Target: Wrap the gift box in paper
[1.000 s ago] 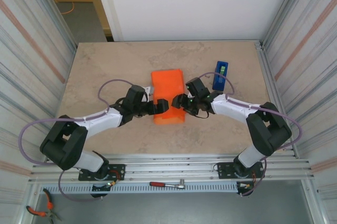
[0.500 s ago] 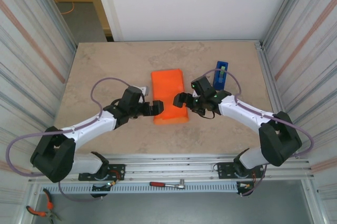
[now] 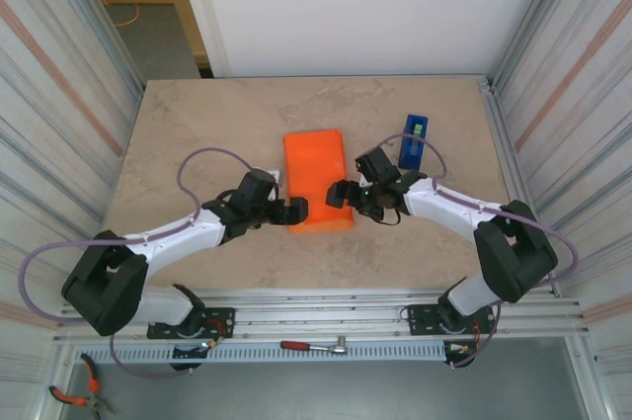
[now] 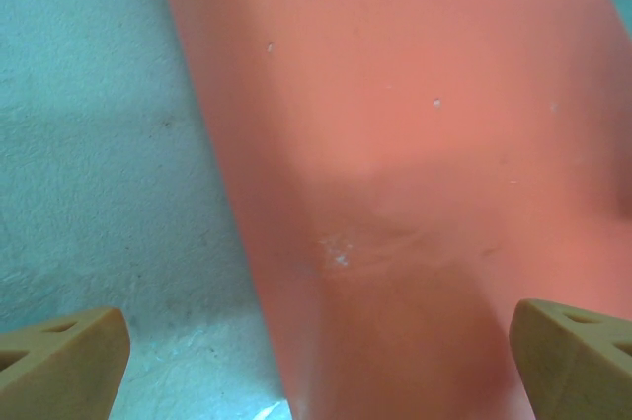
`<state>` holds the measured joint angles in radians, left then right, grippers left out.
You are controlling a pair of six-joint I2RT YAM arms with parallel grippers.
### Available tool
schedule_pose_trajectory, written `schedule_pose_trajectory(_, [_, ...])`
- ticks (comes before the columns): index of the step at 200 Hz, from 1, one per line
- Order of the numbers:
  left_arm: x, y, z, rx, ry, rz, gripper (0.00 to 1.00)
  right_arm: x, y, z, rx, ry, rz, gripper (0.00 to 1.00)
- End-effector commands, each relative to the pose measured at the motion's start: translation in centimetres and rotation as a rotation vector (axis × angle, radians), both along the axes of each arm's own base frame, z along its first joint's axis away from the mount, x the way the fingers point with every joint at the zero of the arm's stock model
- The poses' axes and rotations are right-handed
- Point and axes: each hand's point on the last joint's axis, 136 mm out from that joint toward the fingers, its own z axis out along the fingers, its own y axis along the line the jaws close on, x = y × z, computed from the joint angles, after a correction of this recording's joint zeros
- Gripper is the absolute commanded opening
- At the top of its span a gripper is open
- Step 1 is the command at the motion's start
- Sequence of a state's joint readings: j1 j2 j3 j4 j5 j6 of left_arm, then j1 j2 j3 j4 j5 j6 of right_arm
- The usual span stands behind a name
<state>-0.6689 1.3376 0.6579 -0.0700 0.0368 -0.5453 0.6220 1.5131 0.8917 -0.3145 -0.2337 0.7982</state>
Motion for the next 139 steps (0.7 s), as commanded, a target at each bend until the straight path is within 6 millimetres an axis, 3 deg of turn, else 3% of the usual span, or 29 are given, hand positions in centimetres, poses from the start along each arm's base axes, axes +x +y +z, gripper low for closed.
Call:
schedule_pose_trajectory(1, [0.5, 0.3, -0.3, 0.024, -0.036, 0.008, 0.99, -0.3, 0.3, -0.2, -0.001, -0.006, 0.033, 0.90])
schedule_pose_trajectory(41, [0.4, 0.1, 0.4, 0.007, -0.046, -0.007, 0.99, -0.4, -0.4, 3.3, 0.022, -0.085, 0.010, 0.88])
schedule_pose_trajectory(62, [0.4, -0.1, 0.9, -0.006, -0.055, -0.011, 0.99, -0.7, 0.1, 5.4, 0.054, -0.127, 0.023, 0.81])
schedule_pose_trajectory(97, [0.6, -0.2, 1.5, -0.015, -0.065, -0.012, 0.99, -0.7, 2.4, 6.6, 0.096, -0.137, 0.066, 0.43])
schedule_pose_trajectory(117, [0.6, -0.2, 1.6, -0.016, -0.068, -0.011, 0.99, -0.7, 3.8, 5.9, 0.109, -0.119, 0.089, 0.23])
schedule_pose_trajectory(139, [0.7, -0.2, 1.6, -0.011, -0.071, -0.009, 0.99, -0.6, 5.2, 4.6, 0.105, -0.094, 0.114, 0.10])
